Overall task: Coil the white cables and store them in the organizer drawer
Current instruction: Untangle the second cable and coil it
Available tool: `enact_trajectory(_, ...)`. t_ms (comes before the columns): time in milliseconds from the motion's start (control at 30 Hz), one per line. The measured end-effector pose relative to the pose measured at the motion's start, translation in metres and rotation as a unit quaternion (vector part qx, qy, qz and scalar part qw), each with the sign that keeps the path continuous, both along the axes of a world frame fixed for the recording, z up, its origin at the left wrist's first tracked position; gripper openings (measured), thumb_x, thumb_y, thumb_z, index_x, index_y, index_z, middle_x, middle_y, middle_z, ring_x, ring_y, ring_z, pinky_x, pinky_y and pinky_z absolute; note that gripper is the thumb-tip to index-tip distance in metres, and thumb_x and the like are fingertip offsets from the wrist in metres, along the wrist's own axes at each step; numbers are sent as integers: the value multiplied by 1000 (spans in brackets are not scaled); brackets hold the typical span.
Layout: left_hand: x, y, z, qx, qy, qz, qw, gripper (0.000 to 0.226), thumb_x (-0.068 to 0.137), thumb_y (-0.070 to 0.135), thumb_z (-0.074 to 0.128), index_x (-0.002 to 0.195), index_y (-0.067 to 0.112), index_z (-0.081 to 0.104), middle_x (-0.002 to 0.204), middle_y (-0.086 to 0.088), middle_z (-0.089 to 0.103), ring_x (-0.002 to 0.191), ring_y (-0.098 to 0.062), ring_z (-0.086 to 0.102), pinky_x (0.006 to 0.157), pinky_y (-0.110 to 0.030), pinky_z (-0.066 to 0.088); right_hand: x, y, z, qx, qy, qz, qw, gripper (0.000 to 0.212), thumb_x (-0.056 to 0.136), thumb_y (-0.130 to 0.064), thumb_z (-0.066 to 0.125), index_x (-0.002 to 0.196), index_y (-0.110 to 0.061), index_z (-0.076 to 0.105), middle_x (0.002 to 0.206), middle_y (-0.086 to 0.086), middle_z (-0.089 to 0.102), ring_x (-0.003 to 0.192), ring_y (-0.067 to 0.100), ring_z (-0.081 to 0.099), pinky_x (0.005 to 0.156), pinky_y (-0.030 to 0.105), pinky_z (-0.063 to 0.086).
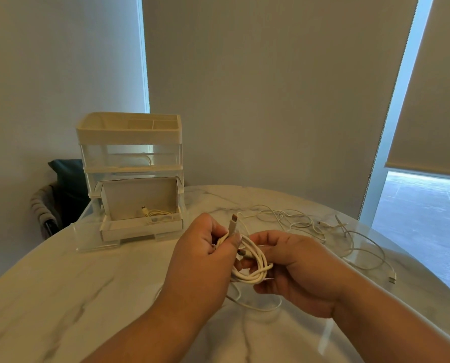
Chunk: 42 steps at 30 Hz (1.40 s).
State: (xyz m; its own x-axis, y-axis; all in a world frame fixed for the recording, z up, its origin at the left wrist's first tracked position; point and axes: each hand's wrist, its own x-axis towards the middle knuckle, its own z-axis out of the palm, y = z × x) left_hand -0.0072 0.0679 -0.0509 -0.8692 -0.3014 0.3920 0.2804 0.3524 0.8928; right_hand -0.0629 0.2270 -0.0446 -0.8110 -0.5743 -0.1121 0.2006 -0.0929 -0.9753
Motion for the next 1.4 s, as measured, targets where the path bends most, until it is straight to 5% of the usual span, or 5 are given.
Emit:
enact_trajectory(333,3,6,0,37,-19,-19,999,18,86,21,71,80,10,59,75,-10,70,68,-23,68,57,-39,57,20,-15,-10,36,129,-46,990,56,53,5,67,108,-8,61,82,6,70,72,15,68,63,22,52)
enact_trajectory(700,-1,0,2,122,-39,-71,989,26,88,22,71,76,7,54,66,-18,64,51,-22,60,48,-29,49,23,-26,-15,80,316,-83,942,25,95,-28,56,117,-27,70,101,11,68,96,23,66,91,53,54)
enact_trajectory(833,-4,-4,1,147,-44,-66,986,31,90,24,69,68,14,51,61,-10,55,51,-20,53,47,-29,47,21,-22,-12,45,296,-134,945,35,92,-30,64,126,-38,63,111,-19,73,105,-8,64,89,13,49)
enact_trajectory(1100,3,2,3,-3,-2,-37,999,23,91,30,67,80,13,55,62,1,61,47,-13,59,44,-19,49,18,-18,0,-107,78,-196,972,46,92,-44,52,95,-1,68,80,19,69,66,25,66,64,40,54)
enact_trajectory(1400,2,2,1,104,-68,-98,987,14,88,30,70,96,20,67,68,-5,57,52,-17,60,53,-31,54,9,-17,-9,4,163,-176,971,17,88,-27,70,103,-21,65,70,3,64,64,16,61,60,35,48)
